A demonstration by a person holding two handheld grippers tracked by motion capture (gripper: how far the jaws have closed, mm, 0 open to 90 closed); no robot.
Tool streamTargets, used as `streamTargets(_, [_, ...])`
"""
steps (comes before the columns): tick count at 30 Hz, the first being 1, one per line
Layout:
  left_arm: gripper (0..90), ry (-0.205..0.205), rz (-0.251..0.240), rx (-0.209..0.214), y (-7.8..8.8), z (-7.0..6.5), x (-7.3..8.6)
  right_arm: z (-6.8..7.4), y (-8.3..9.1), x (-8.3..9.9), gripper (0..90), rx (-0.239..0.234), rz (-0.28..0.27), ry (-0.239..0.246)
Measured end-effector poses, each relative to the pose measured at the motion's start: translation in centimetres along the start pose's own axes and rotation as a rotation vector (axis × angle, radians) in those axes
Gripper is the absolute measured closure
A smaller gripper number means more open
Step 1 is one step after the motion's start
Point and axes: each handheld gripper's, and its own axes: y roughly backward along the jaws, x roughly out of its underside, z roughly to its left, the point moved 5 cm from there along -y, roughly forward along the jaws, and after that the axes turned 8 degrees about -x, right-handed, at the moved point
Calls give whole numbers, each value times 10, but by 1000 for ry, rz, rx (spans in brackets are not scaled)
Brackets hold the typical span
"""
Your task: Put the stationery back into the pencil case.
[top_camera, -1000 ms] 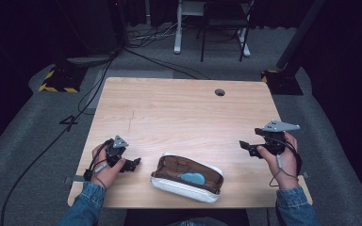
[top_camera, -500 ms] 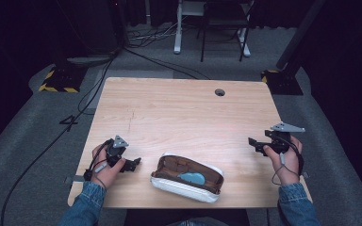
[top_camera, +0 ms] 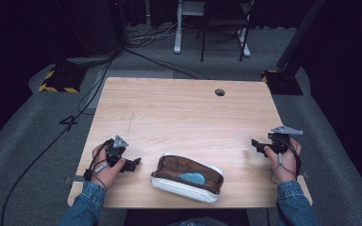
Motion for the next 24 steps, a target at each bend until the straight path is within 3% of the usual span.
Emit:
streamTargets(14, [0,-1,-3,-1,0,0,0,-6,-10,11,162,13,47,7])
streamTargets(20, [0,-3,-4,-1,-1,0,-1,-5,-16,18,134,3,101,11])
streamTargets(24, [0,-2,-3,-1,-1,0,-1,-5,-20,19,107,22,70,-13])
